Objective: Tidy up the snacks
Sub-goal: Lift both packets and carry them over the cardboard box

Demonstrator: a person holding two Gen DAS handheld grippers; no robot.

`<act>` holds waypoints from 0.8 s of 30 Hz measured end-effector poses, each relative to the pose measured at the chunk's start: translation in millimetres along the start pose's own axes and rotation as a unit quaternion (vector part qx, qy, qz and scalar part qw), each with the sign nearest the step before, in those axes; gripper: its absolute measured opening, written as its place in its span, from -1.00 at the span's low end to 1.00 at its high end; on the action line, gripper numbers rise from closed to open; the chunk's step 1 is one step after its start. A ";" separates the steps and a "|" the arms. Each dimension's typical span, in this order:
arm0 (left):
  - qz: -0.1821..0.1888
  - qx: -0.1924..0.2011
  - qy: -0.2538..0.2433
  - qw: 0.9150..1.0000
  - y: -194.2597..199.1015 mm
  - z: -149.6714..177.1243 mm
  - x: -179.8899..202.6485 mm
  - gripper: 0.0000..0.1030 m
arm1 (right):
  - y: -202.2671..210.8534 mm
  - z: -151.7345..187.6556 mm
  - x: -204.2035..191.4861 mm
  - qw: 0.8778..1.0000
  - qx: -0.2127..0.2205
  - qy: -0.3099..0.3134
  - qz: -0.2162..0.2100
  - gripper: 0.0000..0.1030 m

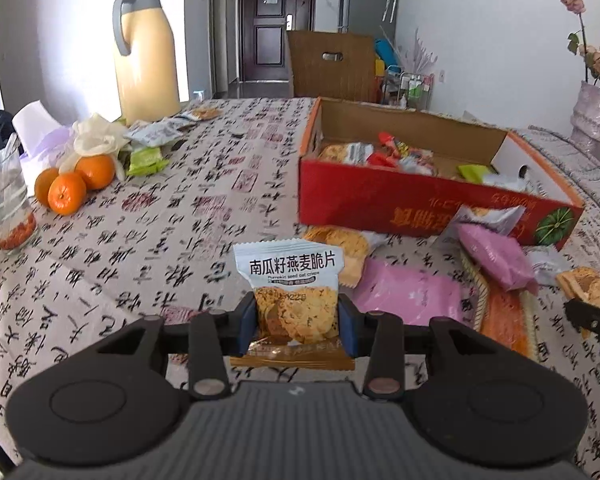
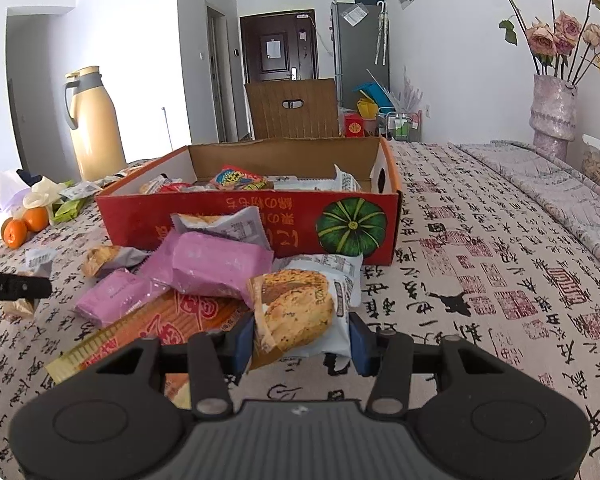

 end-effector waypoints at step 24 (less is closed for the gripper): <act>0.077 0.085 -0.039 0.993 -14.5 -66.6 76.2 -0.19 | -37.1 -60.6 -16.9 0.997 0.071 0.015 -0.014 -0.09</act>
Point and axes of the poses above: each gripper's, at about its wrist camera, not at the fingertips, and y roughly against the way its jaws point, x to its right, z to its underside, the point moved 1 cm from there along -y, roughly the way its jaws point, and after that the axes turned 13 degrees about x, right-handed, at the moved point
